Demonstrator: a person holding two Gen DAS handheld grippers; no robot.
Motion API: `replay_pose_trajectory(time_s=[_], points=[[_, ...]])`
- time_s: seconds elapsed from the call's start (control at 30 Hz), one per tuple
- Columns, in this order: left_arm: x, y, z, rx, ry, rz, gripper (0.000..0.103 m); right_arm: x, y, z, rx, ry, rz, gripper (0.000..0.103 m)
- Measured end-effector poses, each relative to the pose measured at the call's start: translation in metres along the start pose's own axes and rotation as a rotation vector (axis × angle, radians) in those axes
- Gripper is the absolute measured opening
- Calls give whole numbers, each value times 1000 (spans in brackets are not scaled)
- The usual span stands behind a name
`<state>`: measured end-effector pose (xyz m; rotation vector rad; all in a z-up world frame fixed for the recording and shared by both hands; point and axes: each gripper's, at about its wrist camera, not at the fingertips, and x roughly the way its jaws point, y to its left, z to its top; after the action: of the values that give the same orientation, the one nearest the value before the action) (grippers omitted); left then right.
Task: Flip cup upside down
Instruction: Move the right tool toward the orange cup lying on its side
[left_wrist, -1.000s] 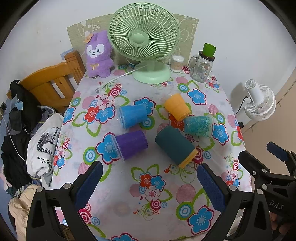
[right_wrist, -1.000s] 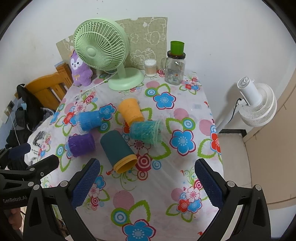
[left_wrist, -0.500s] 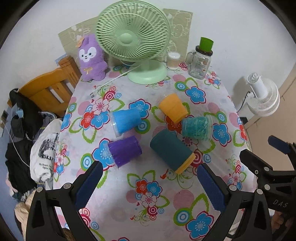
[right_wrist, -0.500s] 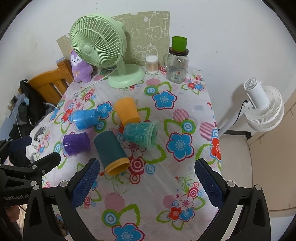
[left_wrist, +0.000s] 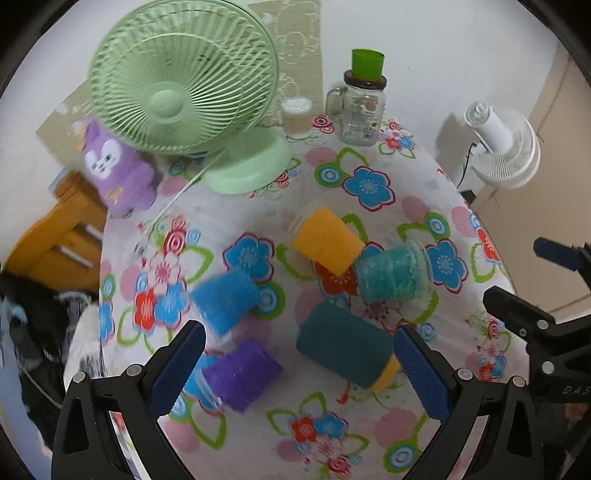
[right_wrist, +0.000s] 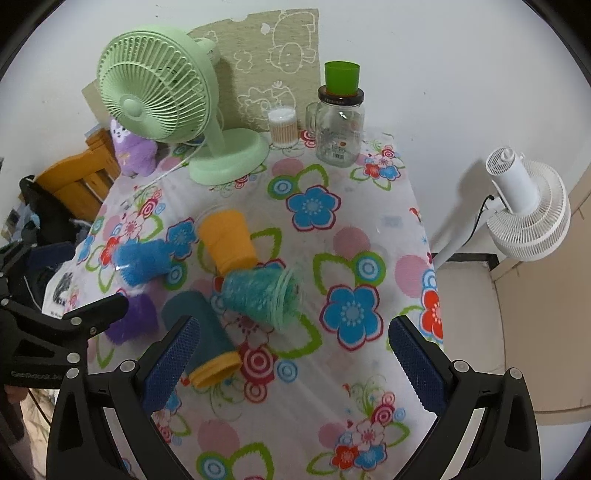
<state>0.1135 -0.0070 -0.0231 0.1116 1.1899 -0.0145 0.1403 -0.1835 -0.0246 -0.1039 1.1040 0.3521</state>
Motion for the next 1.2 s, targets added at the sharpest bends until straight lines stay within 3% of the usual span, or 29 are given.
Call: replay_pose_trajectory(time_s=[0.37,0.8,1.2], points=[[65,-10,37,200,49,-50,103,51,-5,23,47,62,-15,103],[122,-9,53,210,116,-123,102,99,-15,35,114,108,-5,103],[158,-16,61,270,118,-83,102,129,-19,38,123,151,26,103]])
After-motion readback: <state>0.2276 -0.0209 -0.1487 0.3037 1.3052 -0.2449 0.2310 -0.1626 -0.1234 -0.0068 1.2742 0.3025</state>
